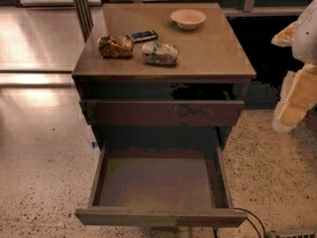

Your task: Close middle drawer

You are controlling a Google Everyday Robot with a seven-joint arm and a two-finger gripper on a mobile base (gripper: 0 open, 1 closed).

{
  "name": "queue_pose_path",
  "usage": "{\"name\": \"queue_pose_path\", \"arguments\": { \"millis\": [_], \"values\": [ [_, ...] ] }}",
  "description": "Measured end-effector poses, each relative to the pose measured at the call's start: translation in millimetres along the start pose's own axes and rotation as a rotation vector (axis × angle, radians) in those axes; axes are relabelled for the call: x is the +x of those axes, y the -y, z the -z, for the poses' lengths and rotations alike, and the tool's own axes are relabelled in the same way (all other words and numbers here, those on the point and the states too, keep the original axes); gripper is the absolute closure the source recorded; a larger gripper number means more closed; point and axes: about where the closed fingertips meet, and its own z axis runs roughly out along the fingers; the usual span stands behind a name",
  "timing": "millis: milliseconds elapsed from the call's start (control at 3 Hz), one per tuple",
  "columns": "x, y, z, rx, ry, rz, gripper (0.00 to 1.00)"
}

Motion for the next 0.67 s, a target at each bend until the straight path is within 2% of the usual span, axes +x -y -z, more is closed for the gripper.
{"name": "queue_pose_path", "arguments": {
  "millis": [333, 667],
  "values": [
    [0.0, 0.0, 0.0, 0.0, 0.0, 0.0, 0.0],
    [1.5, -2.2, -2.1, 0.023, 0.005, -0.006, 0.0]
  ]
}}
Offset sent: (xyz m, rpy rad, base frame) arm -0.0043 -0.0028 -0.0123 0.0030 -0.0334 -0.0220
